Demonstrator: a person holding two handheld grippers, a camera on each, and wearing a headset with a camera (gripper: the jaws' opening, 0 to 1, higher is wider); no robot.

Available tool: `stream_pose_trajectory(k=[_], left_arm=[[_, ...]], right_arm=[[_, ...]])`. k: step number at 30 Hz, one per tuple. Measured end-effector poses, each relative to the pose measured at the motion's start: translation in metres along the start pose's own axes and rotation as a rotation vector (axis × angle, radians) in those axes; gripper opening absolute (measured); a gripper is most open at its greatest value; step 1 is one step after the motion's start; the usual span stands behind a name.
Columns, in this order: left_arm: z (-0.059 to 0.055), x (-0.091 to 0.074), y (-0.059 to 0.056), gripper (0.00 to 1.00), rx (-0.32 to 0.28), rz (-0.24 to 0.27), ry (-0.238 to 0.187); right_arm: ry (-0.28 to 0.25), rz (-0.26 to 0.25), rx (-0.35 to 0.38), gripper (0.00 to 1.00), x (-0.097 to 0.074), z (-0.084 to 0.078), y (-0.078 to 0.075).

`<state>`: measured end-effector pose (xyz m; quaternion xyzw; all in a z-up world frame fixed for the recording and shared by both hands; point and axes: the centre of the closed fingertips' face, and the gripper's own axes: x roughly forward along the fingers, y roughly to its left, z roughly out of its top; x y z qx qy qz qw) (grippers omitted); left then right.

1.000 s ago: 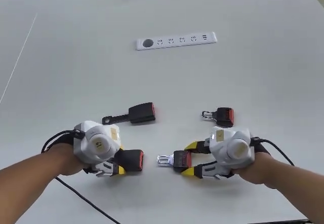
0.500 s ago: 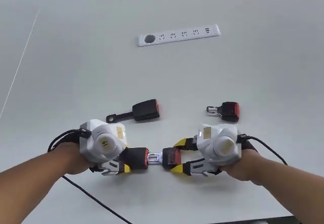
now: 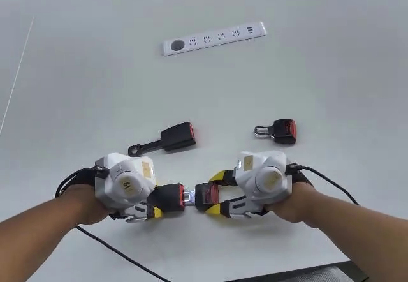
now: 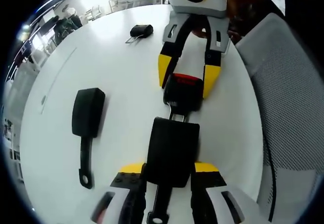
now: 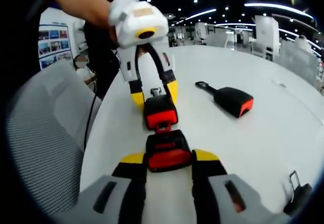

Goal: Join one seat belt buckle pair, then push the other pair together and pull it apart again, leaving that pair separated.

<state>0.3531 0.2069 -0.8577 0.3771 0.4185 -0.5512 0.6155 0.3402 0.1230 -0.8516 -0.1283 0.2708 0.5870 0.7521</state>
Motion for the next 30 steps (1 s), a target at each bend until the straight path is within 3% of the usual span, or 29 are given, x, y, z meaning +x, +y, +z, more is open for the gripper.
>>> stream_pose_trajectory(k=[4,22,24,30], left_arm=[[0.0,0.0,0.0,0.34,0.029,-0.009,0.003],[0.0,0.0,-0.002,0.33,0.044,-0.017,0.007],[0.0,-0.001,-0.001,0.33,0.035,-0.012,-0.027],[0.001,-0.001,-0.001,0.33,0.049,-0.017,-0.073]], right_arm=[[0.0,-0.01,0.009,0.34,0.004,0.003,0.001],[0.035,-0.039,0.016,0.34,0.021,0.015,-0.004],[0.058,-0.043,0.013,0.34,0.021,0.015,-0.005],[0.084,-0.061,0.014,0.35,0.02,0.014,-0.004]])
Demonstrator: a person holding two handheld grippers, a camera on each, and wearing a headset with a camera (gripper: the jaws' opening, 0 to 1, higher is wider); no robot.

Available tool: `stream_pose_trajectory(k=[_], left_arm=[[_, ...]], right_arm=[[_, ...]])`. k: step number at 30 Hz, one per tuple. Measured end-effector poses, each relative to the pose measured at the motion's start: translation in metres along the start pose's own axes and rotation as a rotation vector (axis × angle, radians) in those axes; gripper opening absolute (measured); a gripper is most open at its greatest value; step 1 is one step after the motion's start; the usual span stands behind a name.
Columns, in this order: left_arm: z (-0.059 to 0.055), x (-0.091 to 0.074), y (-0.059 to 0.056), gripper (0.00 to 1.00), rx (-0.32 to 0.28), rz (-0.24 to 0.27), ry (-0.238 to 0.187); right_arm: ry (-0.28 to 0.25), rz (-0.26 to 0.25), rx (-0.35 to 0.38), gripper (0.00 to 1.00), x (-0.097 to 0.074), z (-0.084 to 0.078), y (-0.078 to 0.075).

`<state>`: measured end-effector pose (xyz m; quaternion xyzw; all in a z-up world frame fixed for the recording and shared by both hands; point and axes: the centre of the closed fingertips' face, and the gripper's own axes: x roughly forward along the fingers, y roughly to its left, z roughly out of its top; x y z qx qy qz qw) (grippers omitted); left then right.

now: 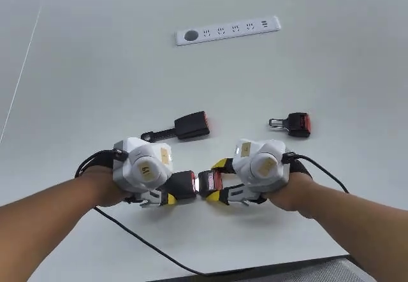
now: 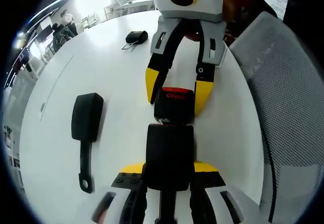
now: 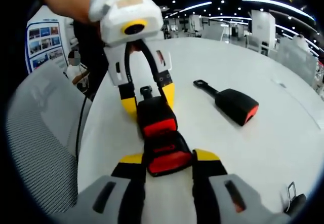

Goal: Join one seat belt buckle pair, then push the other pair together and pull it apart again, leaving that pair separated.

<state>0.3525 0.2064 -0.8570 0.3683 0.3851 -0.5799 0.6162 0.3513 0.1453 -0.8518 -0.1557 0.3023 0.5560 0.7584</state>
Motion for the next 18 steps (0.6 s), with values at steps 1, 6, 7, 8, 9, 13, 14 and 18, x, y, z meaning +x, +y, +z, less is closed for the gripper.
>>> stream_pose_trajectory(k=[1,6,7,8,9,13,14,18], left_arm=[[-0.0004,-0.0002,0.0001,0.33,0.0,0.0,-0.009],[0.0011,0.001,-0.0006,0.33,-0.002,0.002,0.003],[0.0009,0.0011,-0.0003,0.33,0.0,-0.002,0.003],[0.0007,0.001,-0.0003,0.33,0.004,-0.005,0.003],[0.0002,0.0006,-0.0001,0.33,0.007,-0.005,-0.002],[-0.0006,-0.0005,0.0005,0.33,0.005,-0.008,-0.024],[-0.0004,-0.0005,0.0007,0.33,0.004,-0.011,-0.027],[0.0,-0.0006,0.0002,0.33,0.013,-0.019,-0.057]], right_arm=[[0.003,0.0,0.001,0.35,0.0003,-0.0002,-0.0002],[0.022,0.002,-0.018,0.34,-0.0005,-0.0013,-0.0008],[0.02,0.011,-0.022,0.34,-0.0009,-0.0017,-0.0014],[0.016,0.023,-0.045,0.34,-0.0012,-0.0019,-0.0015],[0.014,0.023,-0.047,0.34,-0.0008,-0.0024,-0.0015],[-0.013,0.039,-0.06,0.34,-0.0018,-0.0035,-0.002],[-0.021,0.047,-0.079,0.34,-0.0022,-0.0039,-0.0019],[-0.02,0.05,-0.115,0.33,-0.0027,-0.0057,-0.0012]])
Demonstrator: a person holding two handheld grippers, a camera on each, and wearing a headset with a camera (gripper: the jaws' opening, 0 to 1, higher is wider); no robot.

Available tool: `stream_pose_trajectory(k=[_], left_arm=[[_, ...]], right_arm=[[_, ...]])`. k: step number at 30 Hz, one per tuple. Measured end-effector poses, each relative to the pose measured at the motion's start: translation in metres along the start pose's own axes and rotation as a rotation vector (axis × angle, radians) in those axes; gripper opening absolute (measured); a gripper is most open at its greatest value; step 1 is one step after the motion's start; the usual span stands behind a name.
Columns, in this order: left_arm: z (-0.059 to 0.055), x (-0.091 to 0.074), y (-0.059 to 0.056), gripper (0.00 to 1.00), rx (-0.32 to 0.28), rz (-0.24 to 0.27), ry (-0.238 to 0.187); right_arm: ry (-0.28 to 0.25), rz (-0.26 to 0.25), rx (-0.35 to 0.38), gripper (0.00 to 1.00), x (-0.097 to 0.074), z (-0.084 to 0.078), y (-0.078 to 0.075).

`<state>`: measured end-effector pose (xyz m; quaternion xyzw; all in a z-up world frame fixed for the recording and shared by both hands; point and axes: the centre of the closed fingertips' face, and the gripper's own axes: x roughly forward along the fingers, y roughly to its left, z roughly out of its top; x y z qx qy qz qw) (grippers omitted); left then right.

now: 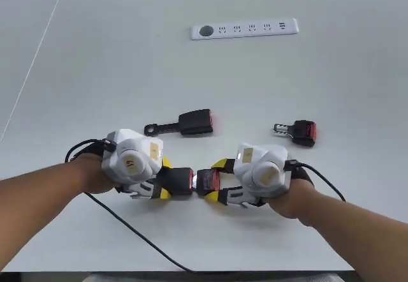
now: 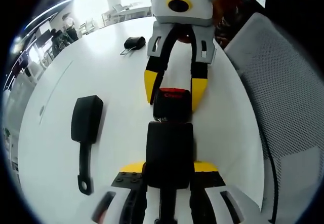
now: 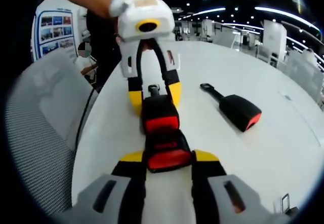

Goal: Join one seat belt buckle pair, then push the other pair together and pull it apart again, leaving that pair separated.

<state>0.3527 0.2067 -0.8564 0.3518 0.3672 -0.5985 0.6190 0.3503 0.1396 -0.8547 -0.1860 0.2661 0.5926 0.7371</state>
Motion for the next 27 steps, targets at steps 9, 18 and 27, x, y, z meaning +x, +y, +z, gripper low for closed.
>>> stream_pose_trajectory(k=[9,18,27], left_arm=[[0.0012,-0.0008,-0.0005,0.32,0.026,-0.014,-0.07],[0.0012,-0.0008,-0.0006,0.32,0.014,-0.018,-0.112],[0.0018,-0.0005,-0.0002,0.32,0.02,-0.019,-0.131]], right_arm=[[-0.008,0.005,-0.058,0.32,-0.0004,-0.0005,0.0008],[-0.031,-0.004,-0.039,0.32,-0.0009,-0.0018,0.0016],[-0.048,-0.021,-0.024,0.32,-0.0013,-0.0014,0.0011]])
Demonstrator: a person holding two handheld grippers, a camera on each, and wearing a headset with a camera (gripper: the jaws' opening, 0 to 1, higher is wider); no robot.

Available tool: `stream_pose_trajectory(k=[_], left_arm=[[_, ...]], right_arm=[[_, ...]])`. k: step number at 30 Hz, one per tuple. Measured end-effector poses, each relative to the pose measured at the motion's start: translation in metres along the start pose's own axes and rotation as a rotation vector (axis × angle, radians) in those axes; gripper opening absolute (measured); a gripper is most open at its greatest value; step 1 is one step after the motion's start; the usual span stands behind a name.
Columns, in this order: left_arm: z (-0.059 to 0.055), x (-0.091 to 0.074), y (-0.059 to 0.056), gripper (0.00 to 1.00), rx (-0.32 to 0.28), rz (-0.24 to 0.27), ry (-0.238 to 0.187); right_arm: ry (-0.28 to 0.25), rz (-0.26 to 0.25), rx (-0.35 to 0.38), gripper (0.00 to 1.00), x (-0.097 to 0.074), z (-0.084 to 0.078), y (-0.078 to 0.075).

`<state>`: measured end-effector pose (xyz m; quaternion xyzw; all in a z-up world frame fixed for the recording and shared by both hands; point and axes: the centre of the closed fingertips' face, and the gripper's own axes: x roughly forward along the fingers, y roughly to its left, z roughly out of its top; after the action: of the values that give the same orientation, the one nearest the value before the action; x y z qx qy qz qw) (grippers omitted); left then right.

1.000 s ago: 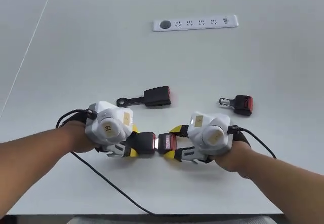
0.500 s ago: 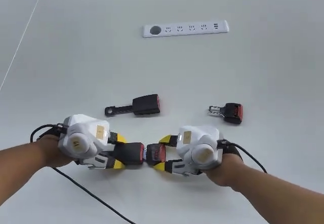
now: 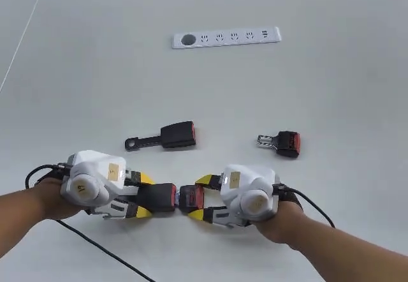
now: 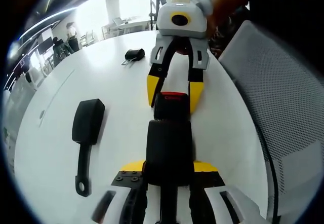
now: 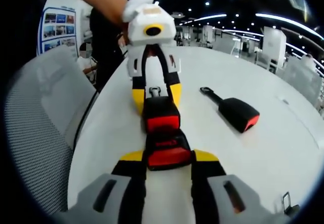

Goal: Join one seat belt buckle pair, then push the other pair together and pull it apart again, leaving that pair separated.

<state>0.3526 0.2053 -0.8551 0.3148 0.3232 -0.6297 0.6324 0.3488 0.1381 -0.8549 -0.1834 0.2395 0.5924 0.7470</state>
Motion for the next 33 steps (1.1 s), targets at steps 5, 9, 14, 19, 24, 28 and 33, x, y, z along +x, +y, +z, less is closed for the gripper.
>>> stream_pose_trajectory(k=[5,9,14,19,24,28,33], left_arm=[[-0.0004,0.0002,0.0006,0.32,-0.008,0.002,-0.006],[0.0001,0.0007,0.0004,0.32,-0.002,-0.004,0.005],[-0.0001,0.0008,0.0003,0.32,-0.004,-0.001,0.01],[0.0,0.0008,-0.0001,0.32,0.003,-0.003,0.021],[0.0006,0.0011,-0.0007,0.33,0.007,-0.002,0.03],[0.0013,0.0012,-0.0005,0.34,0.001,-0.004,0.045],[0.001,0.0012,-0.0022,0.34,0.009,0.001,0.115]], right_arm=[[-0.012,-0.014,0.014,0.32,-0.0003,0.0,0.0001],[-0.017,-0.024,0.014,0.33,-0.0004,-0.0003,0.0012],[-0.021,-0.029,0.023,0.33,-0.0006,0.0,0.0004],[-0.021,-0.032,0.026,0.33,-0.0005,-0.0003,0.0007],[-0.019,-0.033,0.023,0.33,-0.0001,-0.0001,0.0012],[-0.019,-0.028,0.047,0.35,0.0002,0.0014,0.0017],[0.034,-0.011,0.008,0.36,-0.0005,0.004,0.0008]])
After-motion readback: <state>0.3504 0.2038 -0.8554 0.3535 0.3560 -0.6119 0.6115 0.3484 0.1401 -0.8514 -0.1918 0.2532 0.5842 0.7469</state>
